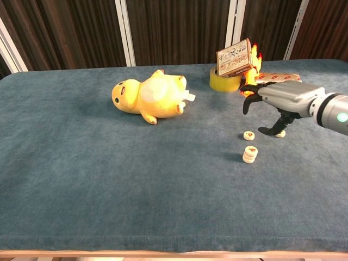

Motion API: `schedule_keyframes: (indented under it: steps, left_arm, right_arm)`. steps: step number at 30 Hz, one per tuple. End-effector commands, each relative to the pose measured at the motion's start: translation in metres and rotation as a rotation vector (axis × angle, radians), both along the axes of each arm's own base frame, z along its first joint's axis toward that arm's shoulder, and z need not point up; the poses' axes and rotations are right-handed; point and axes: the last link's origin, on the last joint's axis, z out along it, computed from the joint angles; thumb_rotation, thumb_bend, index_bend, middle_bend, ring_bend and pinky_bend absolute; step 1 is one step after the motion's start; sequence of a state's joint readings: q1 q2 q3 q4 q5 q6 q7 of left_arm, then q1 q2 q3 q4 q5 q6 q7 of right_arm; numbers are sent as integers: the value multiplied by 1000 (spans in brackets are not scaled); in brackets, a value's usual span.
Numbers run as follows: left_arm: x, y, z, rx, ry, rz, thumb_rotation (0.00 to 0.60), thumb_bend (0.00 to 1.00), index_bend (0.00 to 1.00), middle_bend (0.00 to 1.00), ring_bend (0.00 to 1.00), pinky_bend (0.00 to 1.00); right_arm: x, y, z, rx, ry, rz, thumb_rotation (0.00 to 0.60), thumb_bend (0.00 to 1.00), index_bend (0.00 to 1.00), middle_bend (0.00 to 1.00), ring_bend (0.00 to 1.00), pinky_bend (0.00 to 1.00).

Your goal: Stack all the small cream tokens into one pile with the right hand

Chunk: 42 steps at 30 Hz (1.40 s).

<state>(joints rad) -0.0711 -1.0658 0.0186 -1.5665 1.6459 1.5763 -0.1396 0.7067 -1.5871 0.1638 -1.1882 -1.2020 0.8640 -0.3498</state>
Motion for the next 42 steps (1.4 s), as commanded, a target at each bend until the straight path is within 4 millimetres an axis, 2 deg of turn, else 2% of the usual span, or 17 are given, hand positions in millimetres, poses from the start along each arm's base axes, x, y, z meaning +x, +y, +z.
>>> schedule_keyframes:
  steps: [1,7,20,26,33,42]
  left_arm:
    - [-2,1,1,2,-1,13,600,452,0,0,0,86]
    - [-2,1,2,4,-4,10,600,451,0,0,0,87]
    - [-1,-1,3,2,-6,3,600,452,0,0,0,86]
    - [-2,0,3,4,-6,6,600,451,0,0,0,87]
    - [-1,-1,3,4,-5,2,600,450,0,0,0,86]
    - [-1,-2,4,9,-4,2,600,450,0,0,0,87]
  right_arm:
    - [9,-16,-13,8,5,-24,600,483,445,11,0,0]
    - [9,-15,-24,31,32,-10,600,484,470,11,0,0]
    - [-4,-8,-23,36,75,-16,600,483,484,11,0,0]
    - [-1,-7,-30,48,64,-11,600,484,502,9,0,0]
    - [-2,-7,-31,42,76,-8,600,483,566,12,0,0]
    - [-3,-9,-30,36,86,-21,600,484,573,12,0,0]
